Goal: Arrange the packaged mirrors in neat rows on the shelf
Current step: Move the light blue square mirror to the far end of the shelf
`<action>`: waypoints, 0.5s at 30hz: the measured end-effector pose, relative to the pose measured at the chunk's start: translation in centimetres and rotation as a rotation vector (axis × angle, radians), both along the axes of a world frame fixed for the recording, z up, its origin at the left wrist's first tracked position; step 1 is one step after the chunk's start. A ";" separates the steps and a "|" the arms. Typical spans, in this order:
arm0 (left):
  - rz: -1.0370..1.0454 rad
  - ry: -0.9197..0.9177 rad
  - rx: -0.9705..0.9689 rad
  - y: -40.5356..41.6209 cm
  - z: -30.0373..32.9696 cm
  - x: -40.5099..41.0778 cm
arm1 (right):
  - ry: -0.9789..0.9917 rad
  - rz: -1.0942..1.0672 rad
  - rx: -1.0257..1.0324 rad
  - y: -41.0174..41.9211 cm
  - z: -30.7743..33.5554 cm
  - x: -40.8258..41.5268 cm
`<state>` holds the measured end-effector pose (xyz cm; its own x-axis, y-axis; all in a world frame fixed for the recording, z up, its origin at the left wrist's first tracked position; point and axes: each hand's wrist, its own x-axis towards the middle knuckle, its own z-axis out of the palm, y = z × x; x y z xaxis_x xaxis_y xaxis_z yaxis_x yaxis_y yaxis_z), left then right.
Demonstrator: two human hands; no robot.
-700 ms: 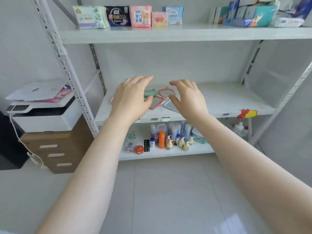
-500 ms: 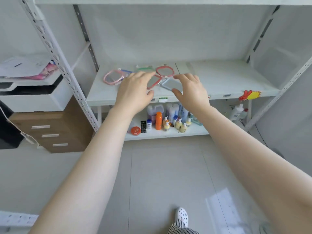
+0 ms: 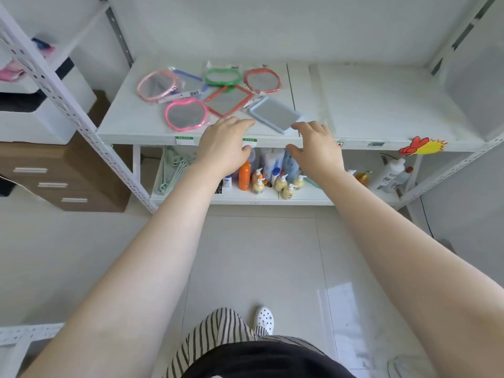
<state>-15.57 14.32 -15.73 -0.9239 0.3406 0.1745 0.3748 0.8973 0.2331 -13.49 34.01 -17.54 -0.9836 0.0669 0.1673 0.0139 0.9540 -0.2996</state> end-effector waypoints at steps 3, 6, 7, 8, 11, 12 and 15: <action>0.002 -0.043 -0.012 1.5 -1.3 -2.3 | -0.026 -0.013 0.012 1.5 -1.1 -2.3; 0.014 -0.076 -0.003 2.6 -2.2 -5.0 | -0.051 -0.012 0.021 2.6 -2.1 -4.9; 0.012 -0.086 -0.002 2.9 -2.6 -5.9 | -0.061 -0.013 0.020 3.0 -2.4 -5.9; 0.008 -0.095 -0.006 3.3 -2.9 -7.0 | -0.071 -0.016 0.019 3.3 -2.7 -6.9; -0.013 -0.108 -0.018 4.0 -4.1 -10.7 | -0.092 -0.037 0.020 4.2 -3.4 -10.5; -0.018 -0.108 -0.017 4.2 -4.5 -12.1 | -0.096 -0.046 0.021 4.5 -3.6 -11.7; -0.033 -0.104 -0.008 4.6 -5.3 -16.4 | -0.109 -0.076 0.029 5.3 -4.2 -15.4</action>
<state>-32.00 18.90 -21.08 -0.9252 0.3721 0.0750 0.3782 0.8869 0.2653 -28.94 39.28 -21.77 -0.9884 0.1381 0.0624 0.1171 0.9573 -0.2644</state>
